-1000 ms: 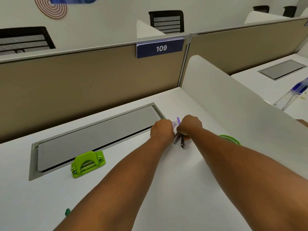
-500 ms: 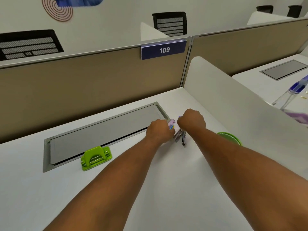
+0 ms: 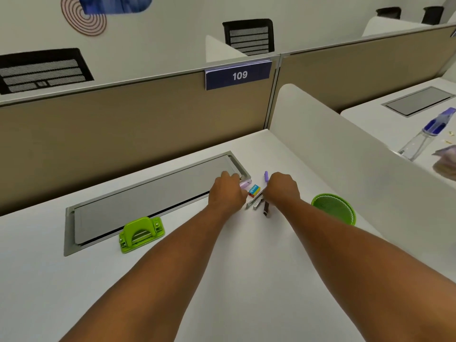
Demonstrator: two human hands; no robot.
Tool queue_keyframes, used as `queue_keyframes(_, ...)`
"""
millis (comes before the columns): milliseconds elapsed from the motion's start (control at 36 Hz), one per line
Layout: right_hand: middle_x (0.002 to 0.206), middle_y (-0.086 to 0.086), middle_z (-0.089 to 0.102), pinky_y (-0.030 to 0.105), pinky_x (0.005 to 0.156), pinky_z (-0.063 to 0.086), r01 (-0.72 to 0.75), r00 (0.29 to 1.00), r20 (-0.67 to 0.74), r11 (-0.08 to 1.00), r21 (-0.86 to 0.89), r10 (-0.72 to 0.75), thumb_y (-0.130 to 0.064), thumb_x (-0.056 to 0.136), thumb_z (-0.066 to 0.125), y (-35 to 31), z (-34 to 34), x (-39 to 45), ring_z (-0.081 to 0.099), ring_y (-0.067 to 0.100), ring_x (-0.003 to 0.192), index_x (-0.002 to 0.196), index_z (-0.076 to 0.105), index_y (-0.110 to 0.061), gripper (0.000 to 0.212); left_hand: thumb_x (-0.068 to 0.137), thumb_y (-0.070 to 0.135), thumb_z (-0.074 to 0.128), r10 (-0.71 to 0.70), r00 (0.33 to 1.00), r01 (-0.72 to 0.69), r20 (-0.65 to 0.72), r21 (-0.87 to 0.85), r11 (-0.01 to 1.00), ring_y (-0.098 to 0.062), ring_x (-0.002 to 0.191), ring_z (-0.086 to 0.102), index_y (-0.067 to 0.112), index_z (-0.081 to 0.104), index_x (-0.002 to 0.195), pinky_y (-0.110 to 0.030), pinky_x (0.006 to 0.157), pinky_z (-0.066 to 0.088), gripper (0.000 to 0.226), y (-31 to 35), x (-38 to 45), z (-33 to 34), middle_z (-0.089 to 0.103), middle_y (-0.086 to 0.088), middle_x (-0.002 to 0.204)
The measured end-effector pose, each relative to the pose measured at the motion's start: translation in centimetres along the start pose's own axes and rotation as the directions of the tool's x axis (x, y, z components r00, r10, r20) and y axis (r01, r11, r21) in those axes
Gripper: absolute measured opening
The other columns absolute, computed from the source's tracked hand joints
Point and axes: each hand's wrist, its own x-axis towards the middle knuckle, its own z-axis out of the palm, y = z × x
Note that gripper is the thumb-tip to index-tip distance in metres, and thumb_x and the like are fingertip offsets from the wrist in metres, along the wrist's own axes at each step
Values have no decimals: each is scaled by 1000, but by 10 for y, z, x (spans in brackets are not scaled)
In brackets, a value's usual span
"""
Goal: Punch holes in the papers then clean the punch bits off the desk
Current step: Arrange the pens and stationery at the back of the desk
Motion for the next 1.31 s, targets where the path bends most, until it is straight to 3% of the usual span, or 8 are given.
queue_keyframes(278, 108, 9, 64, 27, 71, 44, -36, 998, -49, 999, -34, 34, -13, 85, 60, 0, -4, 18, 62, 27, 100, 106, 60, -12, 21, 85, 29, 69, 172, 982, -183, -76, -176, 967, -16, 99, 50, 17, 56, 116, -26, 69, 39, 36, 0, 6, -11, 63, 0, 99)
queue_keyframes(389, 85, 2, 54, 27, 67, 43, -46, 997, -66, 998, -42, 43, -18, 84, 61, 3, 0, 24, 55, 23, 82, 95, 57, -15, 12, 84, 28, 69, 247, 969, -249, -29, -117, 962, -15, 88, 52, 18, 65, 95, -21, 60, 33, 15, -1, 11, -21, 55, 4, 83)
queue_keyframes(556, 86, 3, 54, 28, 65, 42, -13, 992, -128, 1000, -22, 10, -20, 86, 56, 9, 9, 28, 58, 26, 86, 87, 50, -14, 8, 87, 24, 61, 329, 942, -329, 64, -16, 944, -16, 102, 50, 15, 71, 109, -27, 73, 43, 25, 7, 21, -30, 65, -2, 95)
queue_keyframes(722, 101, 11, 61, 29, 66, 40, 92, 980, -177, 996, -7, -92, -21, 87, 51, 8, 13, 31, 55, 29, 86, 86, 53, -13, 8, 86, 23, 61, 297, 954, -293, 49, -72, 953, -19, 104, 55, 16, 66, 119, -31, 81, 51, 33, 5, 22, -24, 66, -3, 105)
queue_keyframes(833, 111, 10, 61, 30, 70, 42, 114, 974, -199, 993, 20, -107, -22, 91, 51, 7, 15, 29, 59, 28, 98, 113, 62, -11, 27, 86, 28, 65, 246, 969, -241, 24, -128, 962, -21, 113, 53, 19, 56, 131, -32, 88, 49, 47, 4, 22, -17, 62, -6, 122)
queue_keyframes(1000, 98, 9, 63, 29, 66, 38, 129, 951, -294, 988, 84, -99, -23, 89, 49, 5, 11, 21, 53, 26, 81, 102, 62, -9, 23, 84, 38, 70, 258, 964, -265, -59, -216, 940, -21, 126, 43, 20, 48, 139, -31, 92, 40, 62, -2, 18, -18, 60, -1, 129)
queue_keyframes(1222, 84, 3, 64, 27, 65, 40, 225, 945, -268, 967, 118, -187, -40, 99, 36, -19, 22, -35, 55, 18, 72, 102, 60, -12, 37, 95, 32, 55, 124, 957, -192, -262, -251, 949, -19, 123, 47, 17, 57, 129, -24, 91, 36, 37, -32, -31, -34, 60, -2, 127)
queue_keyframes(1306, 75, 5, 60, 26, 60, 40, 285, 942, -211, 955, 85, -262, -29, 94, 41, -38, 34, -65, 59, 21, 70, 90, 56, -12, 23, 95, 27, 55, 78, 951, -155, -300, -244, 957, -19, 111, 53, 15, 62, 121, -25, 84, 43, 30, -49, -60, -42, 66, -3, 116)
